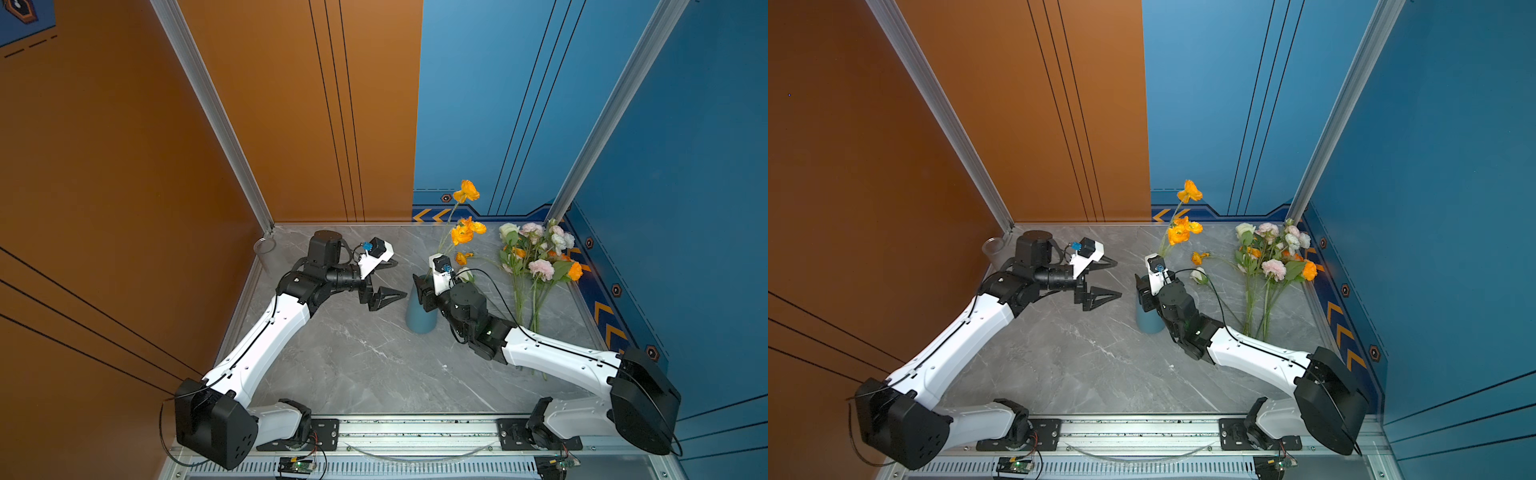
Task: Arrange the flowers into the vase
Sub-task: 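Lower the poppy stems into the teal vase and open the right gripper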
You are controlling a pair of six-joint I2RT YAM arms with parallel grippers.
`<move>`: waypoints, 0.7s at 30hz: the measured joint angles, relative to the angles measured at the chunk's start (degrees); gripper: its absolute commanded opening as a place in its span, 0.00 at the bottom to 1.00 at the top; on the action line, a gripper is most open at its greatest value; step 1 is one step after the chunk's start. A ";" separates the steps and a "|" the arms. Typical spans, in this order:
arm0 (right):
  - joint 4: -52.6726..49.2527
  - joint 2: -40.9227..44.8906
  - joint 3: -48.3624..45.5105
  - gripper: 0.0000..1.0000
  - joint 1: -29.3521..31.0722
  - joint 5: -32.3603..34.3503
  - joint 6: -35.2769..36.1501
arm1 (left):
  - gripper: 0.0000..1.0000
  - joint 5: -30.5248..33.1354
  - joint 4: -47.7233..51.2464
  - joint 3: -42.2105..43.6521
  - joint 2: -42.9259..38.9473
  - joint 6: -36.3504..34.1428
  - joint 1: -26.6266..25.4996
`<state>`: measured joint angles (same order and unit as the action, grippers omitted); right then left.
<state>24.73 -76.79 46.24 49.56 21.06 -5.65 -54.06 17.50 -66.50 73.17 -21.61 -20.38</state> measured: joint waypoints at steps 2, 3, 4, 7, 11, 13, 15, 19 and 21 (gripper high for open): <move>-1.88 0.46 0.61 0.79 0.02 -0.07 -0.04 | 0.98 0.00 0.00 0.00 0.04 0.00 0.00; -3.10 0.83 1.01 0.81 0.04 -0.04 -0.02 | 0.98 0.00 0.00 0.00 0.04 0.02 0.00; -4.24 1.20 1.38 0.82 0.07 -0.04 0.04 | 0.98 0.00 0.00 0.00 0.04 0.02 0.00; -8.35 2.45 3.04 0.85 0.07 0.24 0.02 | 0.98 0.00 0.00 0.00 0.04 0.00 0.00; -15.04 4.26 5.92 0.96 0.07 0.70 -0.98 | 0.98 0.00 0.00 0.00 0.04 0.02 0.00; -18.38 5.07 7.10 1.00 0.07 0.81 -1.57 | 0.98 0.00 0.00 0.00 0.04 0.02 0.00; -21.73 5.97 7.93 1.00 0.07 0.87 -2.14 | 0.98 0.00 0.00 0.00 0.04 0.02 0.00; -26.95 7.69 8.04 1.00 0.07 0.39 -3.65 | 0.98 0.00 0.00 0.00 0.04 0.00 0.00; -29.27 8.55 8.04 1.00 0.07 -0.37 -4.46 | 0.98 0.00 0.00 0.00 0.04 0.02 -0.07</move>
<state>-4.54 -68.25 54.28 49.63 20.69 -10.11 -54.06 17.50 -66.50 73.21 -21.58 -20.45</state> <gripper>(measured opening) 0.998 0.979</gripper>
